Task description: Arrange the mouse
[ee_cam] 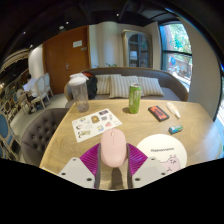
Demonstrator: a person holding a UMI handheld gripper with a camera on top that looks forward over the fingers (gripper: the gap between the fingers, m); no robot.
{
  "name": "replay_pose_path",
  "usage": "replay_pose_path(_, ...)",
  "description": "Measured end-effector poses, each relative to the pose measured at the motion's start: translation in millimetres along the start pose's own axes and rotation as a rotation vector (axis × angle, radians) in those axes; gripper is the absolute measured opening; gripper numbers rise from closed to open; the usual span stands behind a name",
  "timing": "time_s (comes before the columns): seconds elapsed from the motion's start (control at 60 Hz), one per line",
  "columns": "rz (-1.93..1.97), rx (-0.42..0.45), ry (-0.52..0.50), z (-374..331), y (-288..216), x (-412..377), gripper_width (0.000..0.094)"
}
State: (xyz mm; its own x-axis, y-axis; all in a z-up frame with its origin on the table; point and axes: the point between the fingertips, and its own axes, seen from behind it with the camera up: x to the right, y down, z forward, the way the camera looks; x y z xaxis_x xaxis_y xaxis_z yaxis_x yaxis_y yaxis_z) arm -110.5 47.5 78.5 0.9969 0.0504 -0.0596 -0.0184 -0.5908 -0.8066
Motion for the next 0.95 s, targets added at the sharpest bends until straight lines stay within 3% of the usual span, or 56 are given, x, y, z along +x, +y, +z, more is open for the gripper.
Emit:
replay_pose_path(0.067, 0.021, 0.085, 0.04, -18, -37, 46, 0.0367)
replay_pose_path(0.133, 0.045, 0.117, 0.079, -19, -43, 93, 0.0366)
replay_pose_path(0.283, 0.029, -0.013, 0.178, 8, 24, 173, 0.0366)
replay_pose_path(0.45, 0.039, -0.118, 0.172, 28, 79, 187, 0.0382)
replay_pose_path(0.483, 0.039, -0.083, 0.176, 31, 74, 188, 0.0393)
replay_pose_path(0.633, 0.059, -0.176, 0.186, 27, 81, 188, 0.0523)
replay_pose_path(0.683, 0.084, -0.21, 0.205, 15, 82, 187, 0.0692)
replay_pose_path(0.717, 0.087, -0.199, 0.213, 6, 76, 185, 0.0866)
replay_pose_path(0.95, 0.116, -0.167, 0.256, -78, 68, 141, 0.085)
